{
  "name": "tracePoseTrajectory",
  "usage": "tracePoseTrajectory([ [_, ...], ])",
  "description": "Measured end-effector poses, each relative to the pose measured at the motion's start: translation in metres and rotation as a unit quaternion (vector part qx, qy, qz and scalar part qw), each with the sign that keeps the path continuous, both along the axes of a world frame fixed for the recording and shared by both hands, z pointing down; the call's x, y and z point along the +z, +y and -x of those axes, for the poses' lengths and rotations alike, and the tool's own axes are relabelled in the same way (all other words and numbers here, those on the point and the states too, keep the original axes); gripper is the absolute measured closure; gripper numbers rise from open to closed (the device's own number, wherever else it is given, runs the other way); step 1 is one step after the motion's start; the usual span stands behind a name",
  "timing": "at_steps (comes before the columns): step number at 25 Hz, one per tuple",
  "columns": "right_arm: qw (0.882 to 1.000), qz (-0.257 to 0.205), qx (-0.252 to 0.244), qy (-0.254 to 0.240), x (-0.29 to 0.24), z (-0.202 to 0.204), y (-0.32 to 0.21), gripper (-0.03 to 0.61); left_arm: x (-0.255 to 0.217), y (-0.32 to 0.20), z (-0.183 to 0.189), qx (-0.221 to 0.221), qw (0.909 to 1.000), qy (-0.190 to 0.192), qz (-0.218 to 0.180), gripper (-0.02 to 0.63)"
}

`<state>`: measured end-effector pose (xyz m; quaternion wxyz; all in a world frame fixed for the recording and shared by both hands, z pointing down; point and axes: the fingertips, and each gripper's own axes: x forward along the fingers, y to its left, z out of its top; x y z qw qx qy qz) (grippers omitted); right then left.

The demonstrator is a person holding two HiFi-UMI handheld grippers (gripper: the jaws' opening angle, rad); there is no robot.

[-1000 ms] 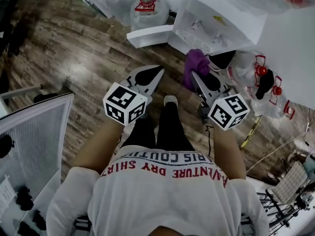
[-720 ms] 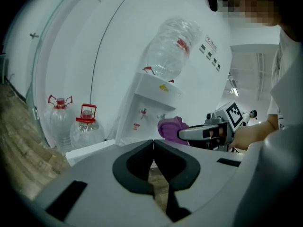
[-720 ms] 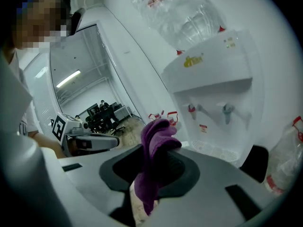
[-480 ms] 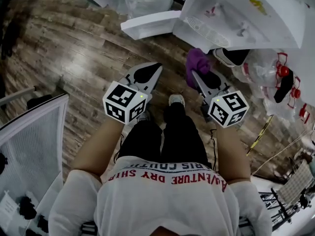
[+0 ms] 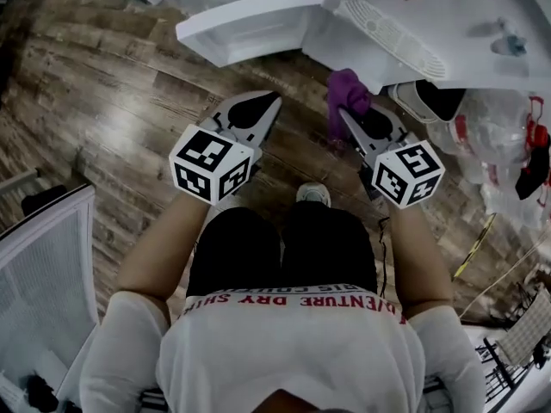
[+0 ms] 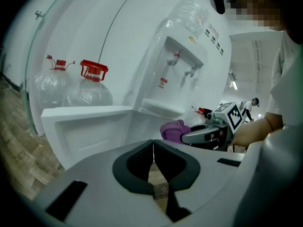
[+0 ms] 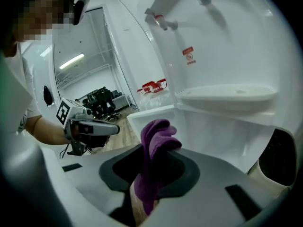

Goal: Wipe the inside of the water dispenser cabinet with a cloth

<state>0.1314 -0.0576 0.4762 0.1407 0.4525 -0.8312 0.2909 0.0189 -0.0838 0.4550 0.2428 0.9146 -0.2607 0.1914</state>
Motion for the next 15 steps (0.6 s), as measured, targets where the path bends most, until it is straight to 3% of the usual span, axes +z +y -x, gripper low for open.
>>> tracePoseTrajectory([
  [6, 1.000, -0.013, 0.003, 0.008, 0.071, -0.014, -0.023, 0.480, 0.062, -0.032, -0.011, 0.028, 0.9990, -0.010, -0.032, 0.586],
  [15, 0.998, -0.050, 0.015, 0.037, 0.106, -0.033, -0.055, 0.480, 0.087, -0.062, -0.016, 0.043, 0.9971, -0.007, -0.062, 0.586],
])
